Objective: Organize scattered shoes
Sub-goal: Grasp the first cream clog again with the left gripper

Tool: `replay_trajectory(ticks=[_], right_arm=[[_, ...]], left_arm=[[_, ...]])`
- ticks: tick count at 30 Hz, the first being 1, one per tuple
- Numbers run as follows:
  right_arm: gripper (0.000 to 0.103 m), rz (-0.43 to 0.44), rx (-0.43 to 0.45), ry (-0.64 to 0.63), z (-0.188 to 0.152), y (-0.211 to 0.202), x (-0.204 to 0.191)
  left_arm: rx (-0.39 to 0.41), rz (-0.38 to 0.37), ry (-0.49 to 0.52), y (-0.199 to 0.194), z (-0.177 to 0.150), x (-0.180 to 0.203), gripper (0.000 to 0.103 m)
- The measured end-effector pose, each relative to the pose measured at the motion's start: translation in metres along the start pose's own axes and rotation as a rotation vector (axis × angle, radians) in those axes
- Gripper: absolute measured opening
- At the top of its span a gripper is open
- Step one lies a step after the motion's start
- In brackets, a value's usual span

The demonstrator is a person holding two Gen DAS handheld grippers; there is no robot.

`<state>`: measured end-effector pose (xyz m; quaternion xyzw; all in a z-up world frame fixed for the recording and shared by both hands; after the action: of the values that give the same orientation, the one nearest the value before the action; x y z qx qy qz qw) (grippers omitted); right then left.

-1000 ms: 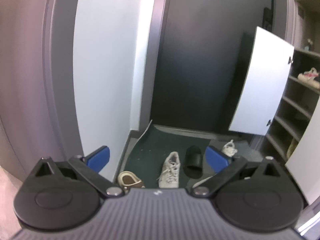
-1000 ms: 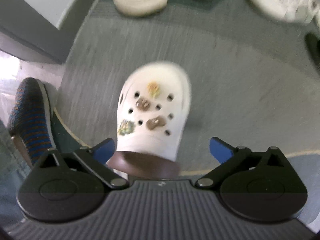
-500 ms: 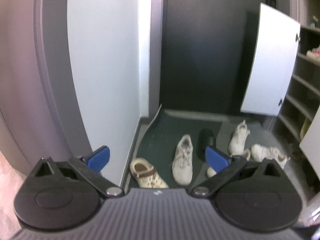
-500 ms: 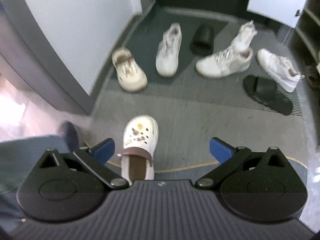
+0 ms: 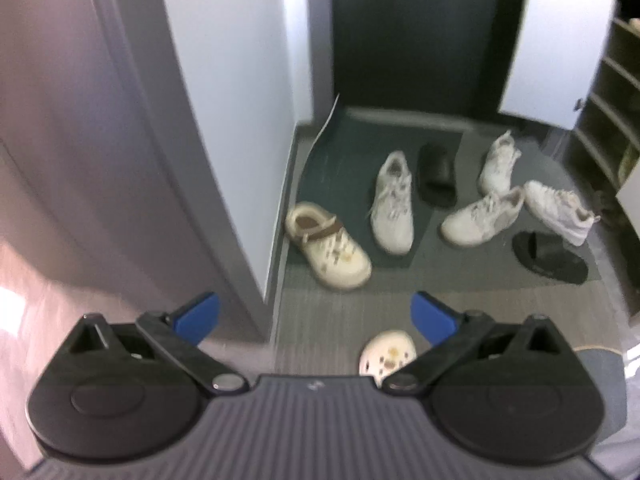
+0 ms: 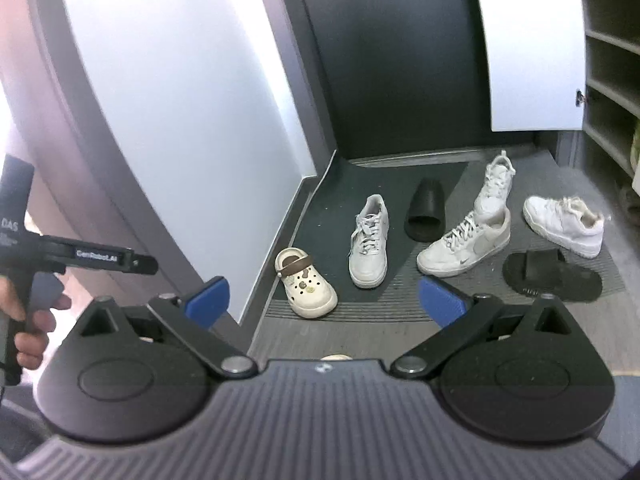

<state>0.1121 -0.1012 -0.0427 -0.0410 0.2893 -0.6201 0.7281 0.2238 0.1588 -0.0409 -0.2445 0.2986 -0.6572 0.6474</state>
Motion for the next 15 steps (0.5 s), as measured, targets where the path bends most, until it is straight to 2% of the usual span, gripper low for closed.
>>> replay_trajectory(ticks=[3, 6, 9, 11, 13, 15], right_arm=[[0.103, 0.057, 0.033, 0.195, 0.016, -0.005, 0.008], [0.103, 0.058, 0.108, 0.250, 0.032, -0.017, 0.017], [0.103, 0.020, 0.170, 0.233, 0.037, -0.029, 0.033], [0.103, -0.041, 0.169, 0.275, 0.032, -0.031, 0.054], [0.103, -0.040, 0.145, 0.374, 0.029, -0.029, 0.070], [0.103, -0.062, 0.135, 0.411, 0.030, -0.024, 0.084]], left_arm=[[-0.074, -0.004, 0.023, 0.037, 0.012, 0.015, 0.103], [-0.142, 0.014, 0.095, 0.083, 0.021, 0.035, 0.103], [-0.174, 0.019, 0.180, 0.124, 0.027, 0.058, 0.103], [-0.196, 0.000, 0.157, 0.170, 0.030, 0.072, 0.103], [-0.218, -0.024, 0.105, 0.208, 0.027, 0.078, 0.103], [-0.238, -0.041, 0.051, 0.252, 0.017, 0.082, 0.103]])
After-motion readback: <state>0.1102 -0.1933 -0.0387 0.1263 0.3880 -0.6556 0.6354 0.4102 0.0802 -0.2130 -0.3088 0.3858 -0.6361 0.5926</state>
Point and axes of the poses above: each gripper's, at about its wrist camera, not at the fingertips, and y roughly the way its jaws point, x to its right, z to its top, the point moved 9 cm from there along y, roughly the way its jaws point, and after that the axes turned 12 degrees about x, right-handed, at the moved point
